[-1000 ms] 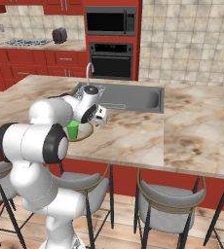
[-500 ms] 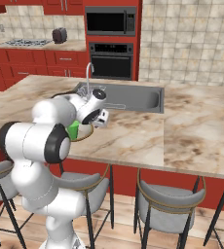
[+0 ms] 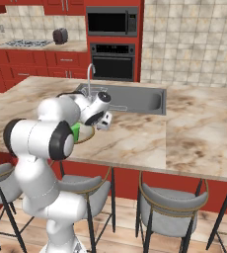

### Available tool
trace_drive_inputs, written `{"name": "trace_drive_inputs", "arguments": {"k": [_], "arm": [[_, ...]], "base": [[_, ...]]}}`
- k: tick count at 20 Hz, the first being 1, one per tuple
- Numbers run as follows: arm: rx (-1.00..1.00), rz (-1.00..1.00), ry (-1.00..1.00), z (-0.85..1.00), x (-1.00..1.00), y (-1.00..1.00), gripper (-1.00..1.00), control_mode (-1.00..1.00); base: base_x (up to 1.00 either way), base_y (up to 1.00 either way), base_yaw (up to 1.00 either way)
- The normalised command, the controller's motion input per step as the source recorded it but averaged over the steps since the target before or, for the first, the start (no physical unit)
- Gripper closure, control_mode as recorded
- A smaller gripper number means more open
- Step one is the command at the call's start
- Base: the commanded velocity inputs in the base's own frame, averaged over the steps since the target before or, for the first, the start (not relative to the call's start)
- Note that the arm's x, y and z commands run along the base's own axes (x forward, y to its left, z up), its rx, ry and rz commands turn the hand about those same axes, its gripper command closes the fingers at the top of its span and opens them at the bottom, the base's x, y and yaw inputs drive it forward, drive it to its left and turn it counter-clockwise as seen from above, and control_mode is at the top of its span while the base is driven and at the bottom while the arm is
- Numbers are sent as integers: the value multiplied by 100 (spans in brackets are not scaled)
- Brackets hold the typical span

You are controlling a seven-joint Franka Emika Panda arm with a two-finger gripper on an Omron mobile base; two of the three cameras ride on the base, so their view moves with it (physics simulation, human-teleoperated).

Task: Place the cup inside the bowl on the dining table and move the bowl to any counter.

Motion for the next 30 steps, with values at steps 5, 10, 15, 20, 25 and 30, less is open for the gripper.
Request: {"name": "trace_drive_inputs", "arguments": {"k": [5, 10, 15, 20, 25, 30], "arm": [[0, 0, 7, 0, 21, 0, -100, -100], [0, 0, 7, 0, 9, 0, -100, -100], [0, 0, 11, -1, 0, 0, -100, -100], [0, 0, 6, -17, -3, -1, -100, -100], [0, 0, 3, -18, 0, 0, -100, -100], [0, 0, 1, -23, 0, 0, -100, -100]], "base": [[0, 0, 0], [0, 0, 0], [0, 0, 0], [0, 0, 0], [0, 0, 0], [0, 0, 0]]}}
